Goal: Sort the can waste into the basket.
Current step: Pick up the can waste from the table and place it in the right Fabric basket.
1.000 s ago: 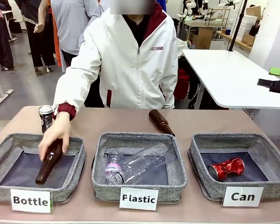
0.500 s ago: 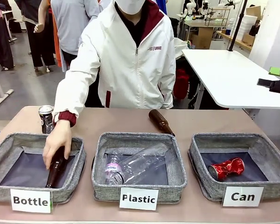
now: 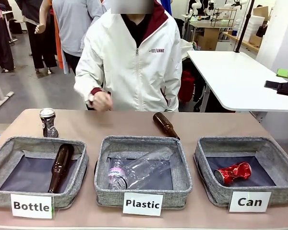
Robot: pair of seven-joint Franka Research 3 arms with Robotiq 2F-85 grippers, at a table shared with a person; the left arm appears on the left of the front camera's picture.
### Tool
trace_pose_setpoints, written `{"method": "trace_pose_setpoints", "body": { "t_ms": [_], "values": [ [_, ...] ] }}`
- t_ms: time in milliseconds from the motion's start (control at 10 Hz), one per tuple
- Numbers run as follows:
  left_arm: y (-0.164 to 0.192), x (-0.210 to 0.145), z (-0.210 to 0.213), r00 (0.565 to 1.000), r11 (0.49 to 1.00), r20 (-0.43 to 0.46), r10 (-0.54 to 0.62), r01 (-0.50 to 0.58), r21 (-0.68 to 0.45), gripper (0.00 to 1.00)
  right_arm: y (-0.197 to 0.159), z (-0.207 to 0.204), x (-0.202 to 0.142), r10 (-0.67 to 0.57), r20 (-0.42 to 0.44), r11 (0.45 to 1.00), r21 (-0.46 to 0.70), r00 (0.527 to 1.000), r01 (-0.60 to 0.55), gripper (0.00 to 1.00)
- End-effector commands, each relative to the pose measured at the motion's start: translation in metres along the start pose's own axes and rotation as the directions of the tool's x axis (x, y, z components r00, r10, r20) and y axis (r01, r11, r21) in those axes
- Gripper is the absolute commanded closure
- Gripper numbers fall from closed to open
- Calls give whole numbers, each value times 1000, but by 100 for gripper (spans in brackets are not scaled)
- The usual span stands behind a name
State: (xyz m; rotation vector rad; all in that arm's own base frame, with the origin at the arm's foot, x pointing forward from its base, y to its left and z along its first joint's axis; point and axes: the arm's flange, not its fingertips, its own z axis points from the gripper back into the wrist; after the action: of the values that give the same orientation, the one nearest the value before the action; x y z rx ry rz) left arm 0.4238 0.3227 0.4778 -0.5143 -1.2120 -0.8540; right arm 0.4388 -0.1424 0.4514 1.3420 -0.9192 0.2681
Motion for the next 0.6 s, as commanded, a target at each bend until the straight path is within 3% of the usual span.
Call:
{"method": "trace_pose_setpoints", "body": {
  "t_ms": [0,200,500],
  "values": [
    [-24,-14,-69,982,991,-133,-132,135,12,0,4,2,3,-18,-17,1000,-2,1000,18,0],
    [-31,-25,-123,960,966,-117,-254,257,11,0,4,2,3,-18,-17,1000,-2,1000,18,0],
    [-34,-36,-190,954,956,-78,-291,286,-69,0,4,2,3,-18,-17,1000,-2,1000,18,0]
  ]
}}
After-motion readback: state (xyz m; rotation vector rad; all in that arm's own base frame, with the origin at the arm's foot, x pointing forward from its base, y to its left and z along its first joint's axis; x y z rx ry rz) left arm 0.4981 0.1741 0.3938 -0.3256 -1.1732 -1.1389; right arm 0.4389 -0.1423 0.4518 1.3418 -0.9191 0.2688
